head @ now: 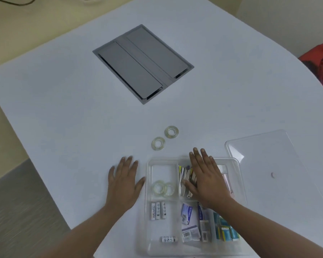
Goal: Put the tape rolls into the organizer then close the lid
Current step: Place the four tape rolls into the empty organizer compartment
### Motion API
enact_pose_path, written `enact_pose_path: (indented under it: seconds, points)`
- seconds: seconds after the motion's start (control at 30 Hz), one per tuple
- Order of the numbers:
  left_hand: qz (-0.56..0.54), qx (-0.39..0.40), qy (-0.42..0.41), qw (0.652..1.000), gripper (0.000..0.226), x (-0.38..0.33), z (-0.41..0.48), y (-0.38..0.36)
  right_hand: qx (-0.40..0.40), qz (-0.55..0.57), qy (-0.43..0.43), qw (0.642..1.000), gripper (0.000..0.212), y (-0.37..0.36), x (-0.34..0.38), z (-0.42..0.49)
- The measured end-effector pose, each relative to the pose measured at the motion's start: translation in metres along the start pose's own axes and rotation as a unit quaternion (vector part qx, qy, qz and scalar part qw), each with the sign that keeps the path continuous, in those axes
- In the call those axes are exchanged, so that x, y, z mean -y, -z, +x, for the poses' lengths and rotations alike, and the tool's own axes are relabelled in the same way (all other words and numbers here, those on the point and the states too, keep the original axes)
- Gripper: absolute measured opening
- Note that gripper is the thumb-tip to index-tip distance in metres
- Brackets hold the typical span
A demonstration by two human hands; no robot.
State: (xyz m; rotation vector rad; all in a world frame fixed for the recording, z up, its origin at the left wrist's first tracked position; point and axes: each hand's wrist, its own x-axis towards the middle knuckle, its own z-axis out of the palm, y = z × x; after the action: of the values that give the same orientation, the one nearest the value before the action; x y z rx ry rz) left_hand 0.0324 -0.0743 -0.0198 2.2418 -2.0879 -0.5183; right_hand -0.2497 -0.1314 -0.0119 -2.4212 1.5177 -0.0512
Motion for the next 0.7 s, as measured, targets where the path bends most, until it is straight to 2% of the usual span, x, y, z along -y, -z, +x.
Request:
enact_pose_path:
  seconds: [0.13, 0.23, 0.33, 0.43, 0.57, 0.7]
  points:
    - [-0.115, -0.037, 0.005, 0.993, 0.045, -0.016, 0.06, 0.024, -0.014, 0.023, -0.003, 1.0, 0.078, -0.004, -0.002, 0.0]
    - [-0.19, 0.009, 0.048, 0.981, 0.039, -0.03, 0.102, 0.032, -0.014, 0.021, -0.003, 1.0, 0.078, -0.006, -0.003, 0.0]
    - [-0.149, 0.064, 0.044, 0.986, 0.056, -0.042, 0.128, 0.032, -0.017, 0.024, -0.003, 1.0, 0.077, -0.007, -0.004, 0.0]
    - [-0.095, 0.069, 0.035, 0.992, 0.065, -0.051, 0.138, 0.028, -0.019, 0.031, -0.003, 0.999, 0.077, -0.007, -0.004, 0.001]
    - [-0.047, 0.066, 0.041, 0.996, 0.052, -0.057, 0.141, 0.028, -0.023, 0.037, -0.002, 0.999, 0.075, -0.008, -0.005, 0.0]
    - [-0.114, 0.023, 0.052, 0.992, 0.037, -0.062, 0.129, 0.044, -0.025, 0.038, -0.001, 0.999, 0.075, -0.009, -0.005, 0.001]
